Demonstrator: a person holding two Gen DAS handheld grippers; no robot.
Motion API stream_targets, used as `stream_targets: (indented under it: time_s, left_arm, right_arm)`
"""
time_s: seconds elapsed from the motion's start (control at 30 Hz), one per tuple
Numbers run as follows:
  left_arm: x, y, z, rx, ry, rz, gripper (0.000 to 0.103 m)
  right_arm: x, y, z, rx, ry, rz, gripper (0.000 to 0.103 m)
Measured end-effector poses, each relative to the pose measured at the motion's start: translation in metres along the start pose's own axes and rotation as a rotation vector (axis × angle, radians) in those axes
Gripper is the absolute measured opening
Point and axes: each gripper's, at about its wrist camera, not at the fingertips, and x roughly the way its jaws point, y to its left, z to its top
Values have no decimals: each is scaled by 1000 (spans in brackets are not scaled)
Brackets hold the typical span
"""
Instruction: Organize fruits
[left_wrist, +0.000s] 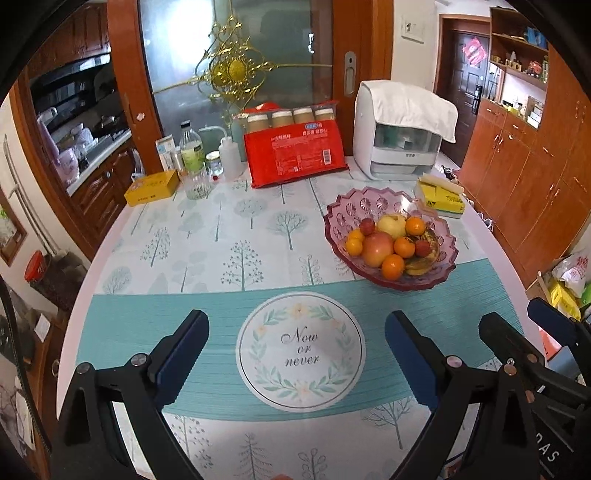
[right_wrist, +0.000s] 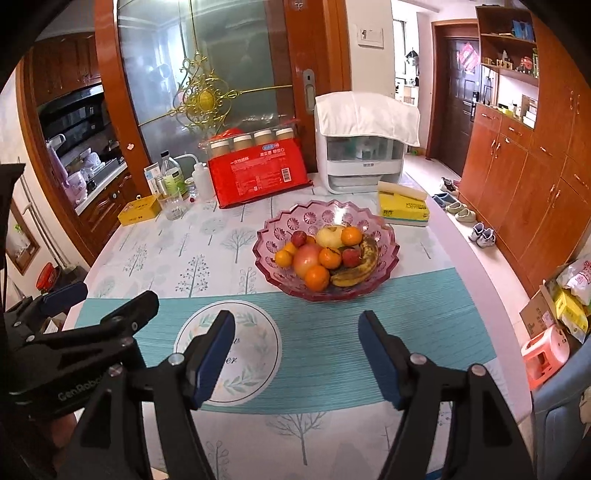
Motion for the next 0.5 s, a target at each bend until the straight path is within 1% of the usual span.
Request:
stream_targets:
  time_s: [0.5]
  left_arm:
    - [3,-13,-5,-23,32,23,96]
  right_arm:
    - [6,-14,0,-13,24,28,70]
